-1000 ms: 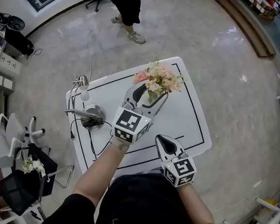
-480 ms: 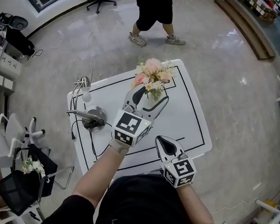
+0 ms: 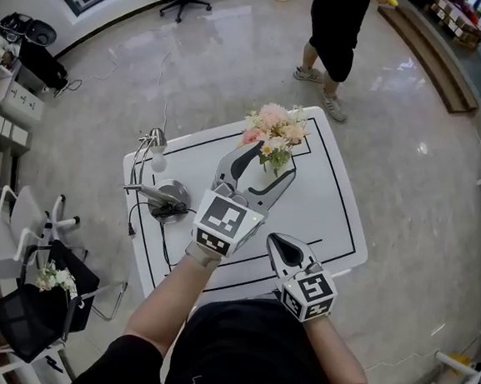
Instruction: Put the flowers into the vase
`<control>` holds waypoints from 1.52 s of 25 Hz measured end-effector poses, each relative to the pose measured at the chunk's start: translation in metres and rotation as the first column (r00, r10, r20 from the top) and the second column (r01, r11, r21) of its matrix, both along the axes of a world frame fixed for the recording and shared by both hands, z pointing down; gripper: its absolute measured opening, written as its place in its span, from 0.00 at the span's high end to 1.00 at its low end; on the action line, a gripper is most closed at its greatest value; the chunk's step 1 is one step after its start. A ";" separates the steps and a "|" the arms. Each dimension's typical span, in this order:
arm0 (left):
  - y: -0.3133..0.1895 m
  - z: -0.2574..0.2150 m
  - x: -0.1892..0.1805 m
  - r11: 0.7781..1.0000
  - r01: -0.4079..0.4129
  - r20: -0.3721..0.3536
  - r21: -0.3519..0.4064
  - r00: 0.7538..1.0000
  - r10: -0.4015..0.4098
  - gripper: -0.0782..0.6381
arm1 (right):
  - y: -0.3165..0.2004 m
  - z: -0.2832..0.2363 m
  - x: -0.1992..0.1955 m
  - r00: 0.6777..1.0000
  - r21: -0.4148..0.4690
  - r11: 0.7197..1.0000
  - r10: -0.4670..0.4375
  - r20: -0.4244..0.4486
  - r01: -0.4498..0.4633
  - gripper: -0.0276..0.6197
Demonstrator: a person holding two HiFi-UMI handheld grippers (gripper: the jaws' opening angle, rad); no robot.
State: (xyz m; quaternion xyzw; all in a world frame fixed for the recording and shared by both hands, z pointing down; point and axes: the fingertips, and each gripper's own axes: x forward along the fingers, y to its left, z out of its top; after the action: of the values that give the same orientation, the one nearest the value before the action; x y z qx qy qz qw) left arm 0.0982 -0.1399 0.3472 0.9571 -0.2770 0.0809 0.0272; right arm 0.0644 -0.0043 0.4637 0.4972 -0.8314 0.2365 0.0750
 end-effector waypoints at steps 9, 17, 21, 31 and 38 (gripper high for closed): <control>0.012 -0.001 -0.048 0.999 0.050 -0.006 -0.020 0.999 -0.050 0.48 | -0.011 -0.005 -0.022 0.998 0.014 0.998 -0.064 0.002 0.064 0.94; 0.036 0.008 -0.124 0.984 0.167 -0.045 -0.065 0.984 -0.170 0.48 | -0.019 -0.020 -0.056 0.988 0.058 0.986 -0.155 -0.002 0.155 0.94; 0.056 0.013 -0.157 0.974 0.210 -0.071 -0.087 0.974 -0.216 0.48 | -0.023 -0.034 -0.068 0.982 0.099 0.977 -0.191 -0.008 0.191 0.94; 0.116 0.033 -0.203 0.965 0.252 -0.128 -0.072 0.957 -0.260 0.52 | -0.013 -0.050 -0.098 0.963 0.143 0.952 -0.271 -0.017 0.270 0.94; 0.139 0.042 -0.220 0.953 0.288 -0.205 -0.096 0.931 -0.302 0.64 | -0.008 -0.052 -0.111 0.951 0.169 0.937 -0.310 -0.013 0.307 0.94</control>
State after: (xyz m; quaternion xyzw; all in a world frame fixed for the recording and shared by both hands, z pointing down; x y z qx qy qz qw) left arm -0.1218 -0.0006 0.3891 0.9063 -0.4100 -0.0203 0.1001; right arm -0.0462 -0.0125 0.4114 0.3635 -0.9166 0.1541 0.0629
